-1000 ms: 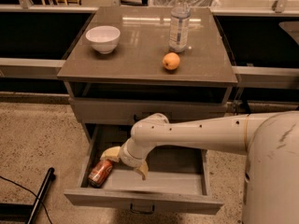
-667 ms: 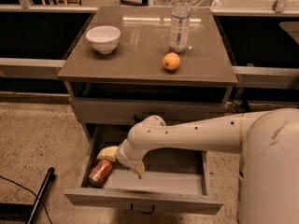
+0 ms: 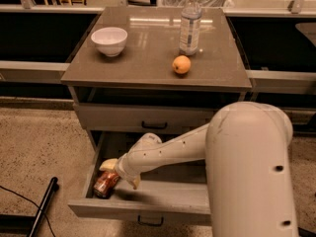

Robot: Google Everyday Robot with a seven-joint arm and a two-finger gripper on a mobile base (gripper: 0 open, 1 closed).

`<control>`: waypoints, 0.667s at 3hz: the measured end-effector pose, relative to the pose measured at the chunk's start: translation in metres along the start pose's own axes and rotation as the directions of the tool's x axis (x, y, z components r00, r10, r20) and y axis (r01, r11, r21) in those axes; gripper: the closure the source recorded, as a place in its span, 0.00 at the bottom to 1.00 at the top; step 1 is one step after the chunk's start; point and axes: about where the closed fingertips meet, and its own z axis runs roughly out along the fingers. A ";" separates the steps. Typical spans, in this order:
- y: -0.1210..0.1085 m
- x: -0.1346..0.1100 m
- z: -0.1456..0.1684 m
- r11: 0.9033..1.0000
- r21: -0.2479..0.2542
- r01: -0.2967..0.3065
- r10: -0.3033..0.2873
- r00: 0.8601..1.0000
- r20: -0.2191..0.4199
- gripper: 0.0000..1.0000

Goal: Pick coke can from middle drawer and place on counter

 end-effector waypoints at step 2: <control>-0.004 -0.005 0.070 0.999 0.026 -0.037 0.035 0.995 0.094 0.35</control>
Offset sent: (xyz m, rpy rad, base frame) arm 0.0138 0.0480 -0.0773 0.0746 0.1140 0.0319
